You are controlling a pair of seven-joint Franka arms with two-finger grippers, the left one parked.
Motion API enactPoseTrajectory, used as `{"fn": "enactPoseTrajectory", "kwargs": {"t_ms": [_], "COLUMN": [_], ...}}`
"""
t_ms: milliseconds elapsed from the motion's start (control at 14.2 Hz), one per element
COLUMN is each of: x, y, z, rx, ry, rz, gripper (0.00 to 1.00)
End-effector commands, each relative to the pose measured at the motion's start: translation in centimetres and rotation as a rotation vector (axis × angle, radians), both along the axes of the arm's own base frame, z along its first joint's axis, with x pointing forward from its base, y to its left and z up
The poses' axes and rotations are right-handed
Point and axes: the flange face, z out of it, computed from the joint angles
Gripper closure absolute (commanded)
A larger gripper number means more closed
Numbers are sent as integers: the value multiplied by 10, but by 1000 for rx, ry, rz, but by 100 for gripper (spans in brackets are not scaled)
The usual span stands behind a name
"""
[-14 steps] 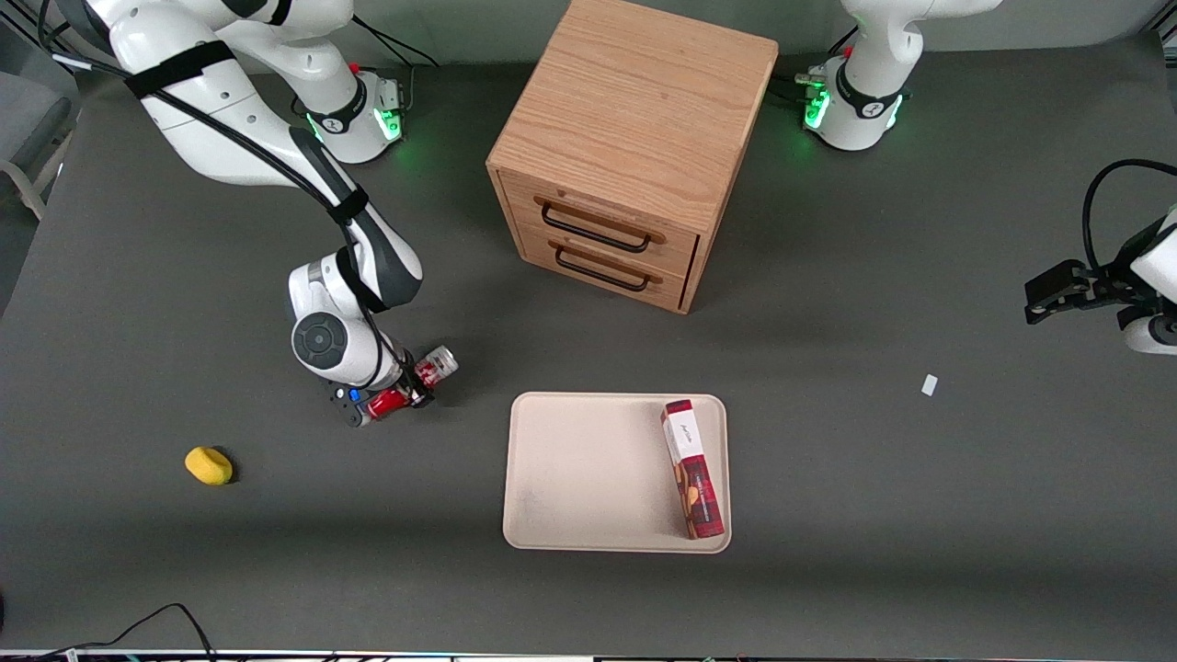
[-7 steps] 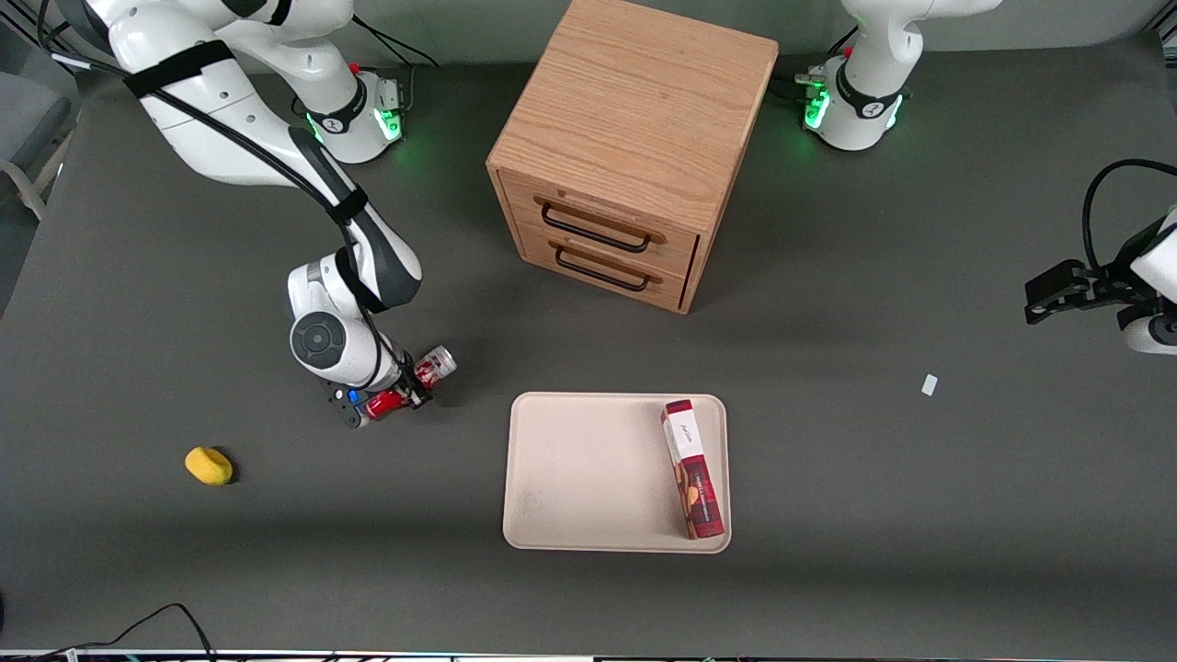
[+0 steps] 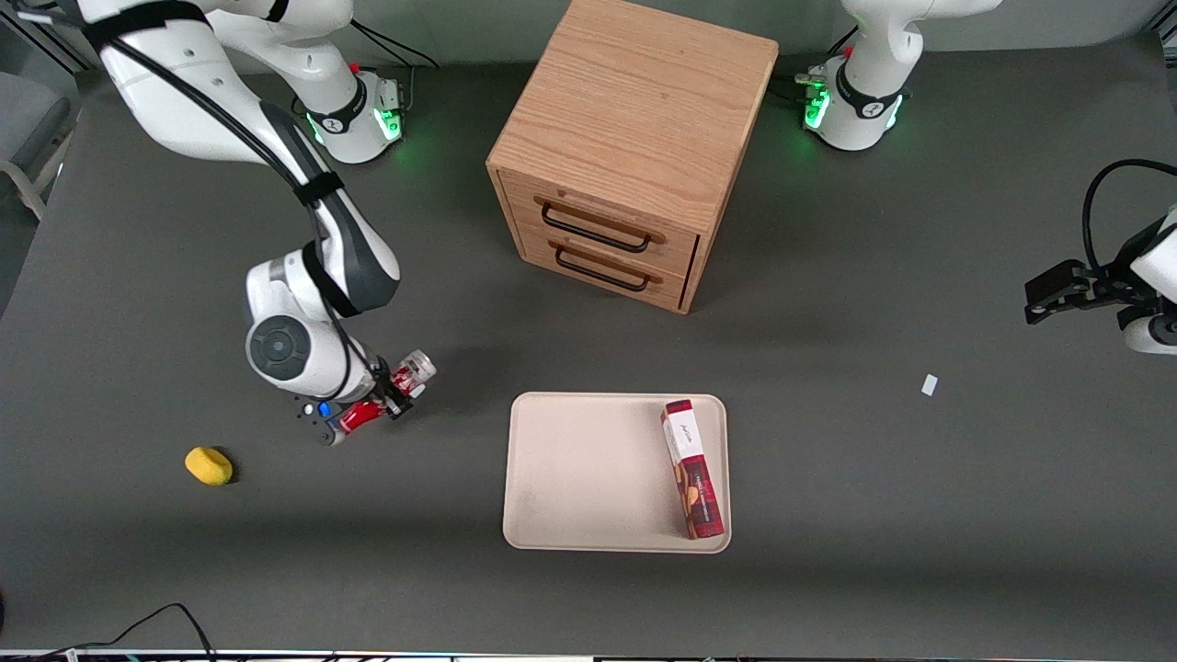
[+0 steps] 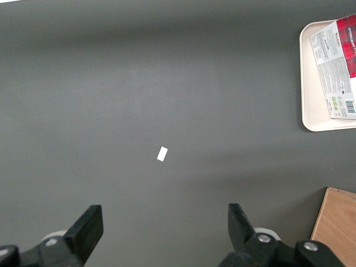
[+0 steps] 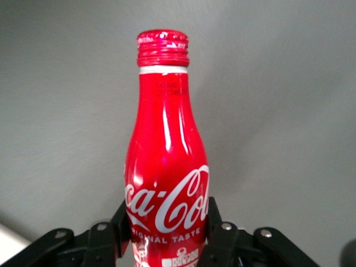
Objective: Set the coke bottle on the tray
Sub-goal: 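Carry the bottle with the right gripper over the white tray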
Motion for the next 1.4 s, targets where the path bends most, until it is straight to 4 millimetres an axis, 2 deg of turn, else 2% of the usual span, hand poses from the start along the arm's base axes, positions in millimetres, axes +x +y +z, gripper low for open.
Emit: {"fn": "enactPoseTrajectory", "kwargs": {"t_ms": [0,211,281,351,491,702,842,912,1053,1263,1333], "x": [22,38,42,45,47,65,71,75,83,83,78], "y": [10,26,31,35,58,113,149,158,164,177,187], "z": [80,153,171,183,183,144,103,84,46,-5,-22], "rx": [21,65,77,86,120,197,213,196,176,193,202], "ry": [-33,-110,-136,-163,-181,-226,-271,-295,-326,-327,-324], "rz": [153,304,376,433,572,714,771,820,905,939,946], "gripper": [100,100,100,100,100,100,100,100,100,100,100]}}
